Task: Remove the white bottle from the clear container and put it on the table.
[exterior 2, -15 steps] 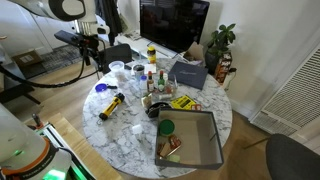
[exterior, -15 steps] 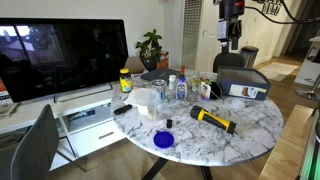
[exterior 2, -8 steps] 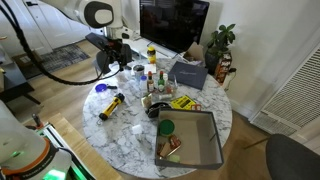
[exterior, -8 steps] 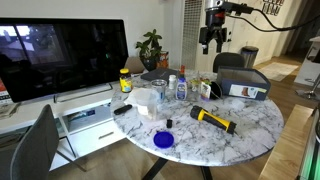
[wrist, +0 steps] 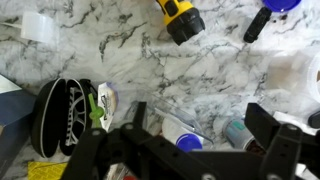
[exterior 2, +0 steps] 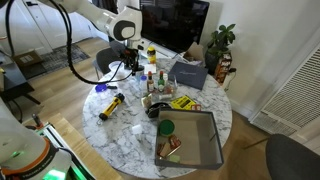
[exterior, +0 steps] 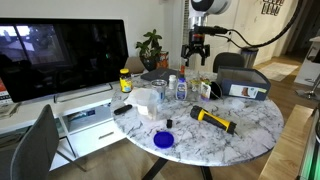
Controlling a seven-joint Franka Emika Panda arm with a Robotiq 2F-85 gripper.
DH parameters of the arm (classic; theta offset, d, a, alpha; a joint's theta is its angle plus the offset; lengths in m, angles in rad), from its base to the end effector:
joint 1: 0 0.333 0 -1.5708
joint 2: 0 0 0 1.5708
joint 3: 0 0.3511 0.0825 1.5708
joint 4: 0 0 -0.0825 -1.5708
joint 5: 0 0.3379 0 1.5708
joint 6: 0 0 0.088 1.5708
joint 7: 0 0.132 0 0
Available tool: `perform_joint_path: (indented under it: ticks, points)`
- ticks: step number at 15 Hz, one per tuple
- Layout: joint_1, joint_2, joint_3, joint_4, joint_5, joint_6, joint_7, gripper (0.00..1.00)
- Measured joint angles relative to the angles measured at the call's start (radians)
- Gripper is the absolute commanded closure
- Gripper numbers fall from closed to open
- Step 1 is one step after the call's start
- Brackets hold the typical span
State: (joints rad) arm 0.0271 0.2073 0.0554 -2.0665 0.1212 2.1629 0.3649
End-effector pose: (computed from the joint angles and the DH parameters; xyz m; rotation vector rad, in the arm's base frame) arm 0.5349 0.0506 0.3637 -3.0058 0.5411 0.2020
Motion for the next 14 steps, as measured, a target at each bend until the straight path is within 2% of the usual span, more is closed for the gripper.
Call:
perform_joint_path:
  ticks: [7,14]
  points:
    - [0.022,0.211,-0.045,0.147,-0.002,0.090,0.168,0.00]
    - [0.074,0.313,-0.089,0.220,-0.014,0.167,0.258,0.00]
